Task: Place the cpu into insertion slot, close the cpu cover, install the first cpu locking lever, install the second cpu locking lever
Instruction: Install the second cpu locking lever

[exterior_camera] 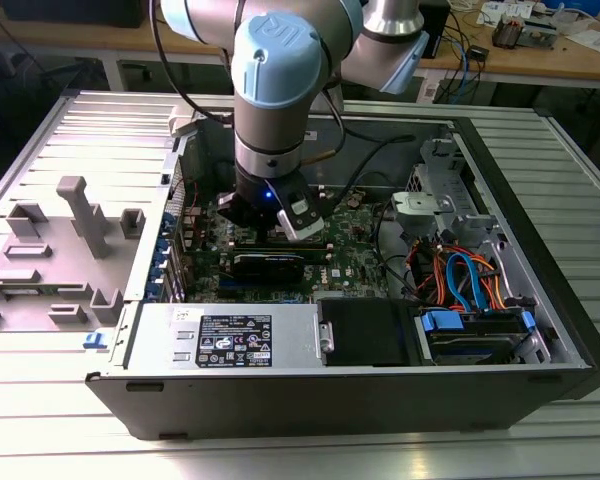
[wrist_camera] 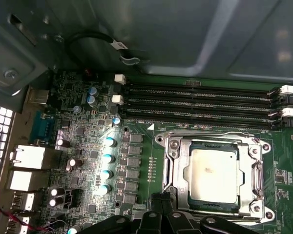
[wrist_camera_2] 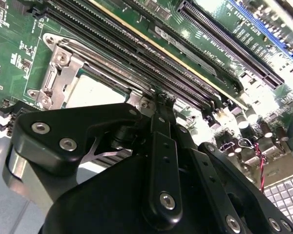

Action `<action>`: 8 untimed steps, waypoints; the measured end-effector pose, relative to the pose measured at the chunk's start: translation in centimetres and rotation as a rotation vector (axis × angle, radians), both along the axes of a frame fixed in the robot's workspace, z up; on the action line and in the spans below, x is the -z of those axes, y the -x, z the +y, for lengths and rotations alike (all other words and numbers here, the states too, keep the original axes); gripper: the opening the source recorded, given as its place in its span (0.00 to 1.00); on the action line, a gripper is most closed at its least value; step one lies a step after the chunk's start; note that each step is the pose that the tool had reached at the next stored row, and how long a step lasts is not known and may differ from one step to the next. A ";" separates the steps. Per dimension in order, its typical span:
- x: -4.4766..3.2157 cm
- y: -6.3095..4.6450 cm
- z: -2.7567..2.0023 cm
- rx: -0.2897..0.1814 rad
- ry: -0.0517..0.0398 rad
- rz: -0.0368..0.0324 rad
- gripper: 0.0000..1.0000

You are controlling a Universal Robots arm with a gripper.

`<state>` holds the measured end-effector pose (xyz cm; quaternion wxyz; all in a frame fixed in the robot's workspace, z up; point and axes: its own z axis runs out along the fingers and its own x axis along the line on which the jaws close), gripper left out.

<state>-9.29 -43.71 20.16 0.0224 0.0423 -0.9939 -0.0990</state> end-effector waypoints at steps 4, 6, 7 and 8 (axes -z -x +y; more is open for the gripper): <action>0.05 0.1 -0.07 0.000 0.0011 0.0004 0.11; 0.00 0.1 -0.09 0.000 0.0064 0.0014 0.11; -0.07 0.1 -0.08 0.000 0.0060 0.0013 0.11; -0.26 0.1 -0.08 0.000 0.0056 0.0013 0.11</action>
